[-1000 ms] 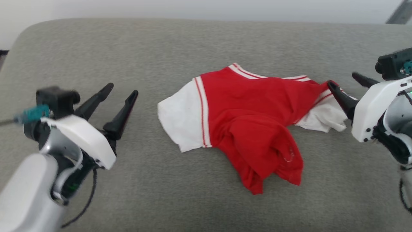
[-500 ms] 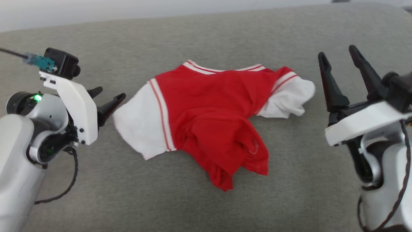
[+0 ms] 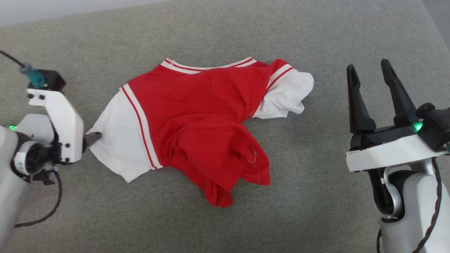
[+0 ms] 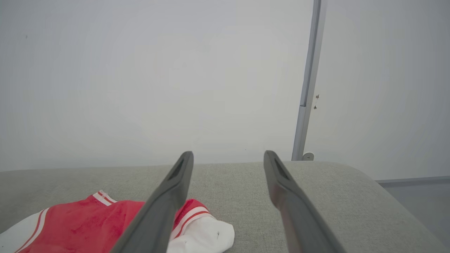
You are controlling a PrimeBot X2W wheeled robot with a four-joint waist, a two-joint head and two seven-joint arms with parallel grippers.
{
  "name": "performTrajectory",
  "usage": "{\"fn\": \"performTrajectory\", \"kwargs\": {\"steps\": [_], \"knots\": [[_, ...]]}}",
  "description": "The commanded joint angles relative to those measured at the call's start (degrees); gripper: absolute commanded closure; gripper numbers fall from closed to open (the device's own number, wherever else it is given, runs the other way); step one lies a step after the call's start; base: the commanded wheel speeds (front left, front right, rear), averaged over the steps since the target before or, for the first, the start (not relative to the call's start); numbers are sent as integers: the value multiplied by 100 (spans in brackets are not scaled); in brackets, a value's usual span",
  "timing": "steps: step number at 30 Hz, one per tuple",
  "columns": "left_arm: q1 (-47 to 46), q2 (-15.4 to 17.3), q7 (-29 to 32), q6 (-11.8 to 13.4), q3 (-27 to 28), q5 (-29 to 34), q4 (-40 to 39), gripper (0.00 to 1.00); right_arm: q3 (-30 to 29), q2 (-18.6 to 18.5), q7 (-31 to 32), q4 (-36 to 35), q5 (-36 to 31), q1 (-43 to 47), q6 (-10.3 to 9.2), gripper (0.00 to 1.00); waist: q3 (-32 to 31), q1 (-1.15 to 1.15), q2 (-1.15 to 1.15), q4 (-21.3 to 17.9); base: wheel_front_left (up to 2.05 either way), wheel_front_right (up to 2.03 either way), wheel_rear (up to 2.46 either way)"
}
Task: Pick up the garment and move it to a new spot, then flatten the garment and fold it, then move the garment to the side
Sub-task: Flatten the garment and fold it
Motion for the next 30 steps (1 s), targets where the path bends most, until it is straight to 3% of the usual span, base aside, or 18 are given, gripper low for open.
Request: {"fn": "performTrajectory", "kwargs": {"steps": [1,6,11,12,13,24,30], "knots": [[4,27,33,52,-5,-1,35,0,13,26,-7,-10,38,74,-2,0,41,0,0,-39,0,0,0],[26,-42,230,226,-19,-91,277,0,21,29,37,-74,128,74,-2,0,120,0,0,-82,0,0,0],[119,-322,456,351,-4,-350,460,0,-31,28,85,-127,163,33,-2,0,184,0,0,-74,0,0,0],[139,-385,499,337,3,-440,471,31,-49,26,95,-135,165,20,-2,0,193,0,0,-62,0,0,0],[146,-446,526,336,21,-518,482,100,-69,26,95,-143,183,12,-2,0,198,0,0,-47,0,0,0],[-272,-139,282,312,404,-594,111,100,-310,25,207,-230,127,60,-2,0,148,0,0,301,0,0,0],[-110,277,177,383,581,-507,-277,100,-366,23,277,-276,72,162,-2,0,71,0,0,439,0,0,0]]}}
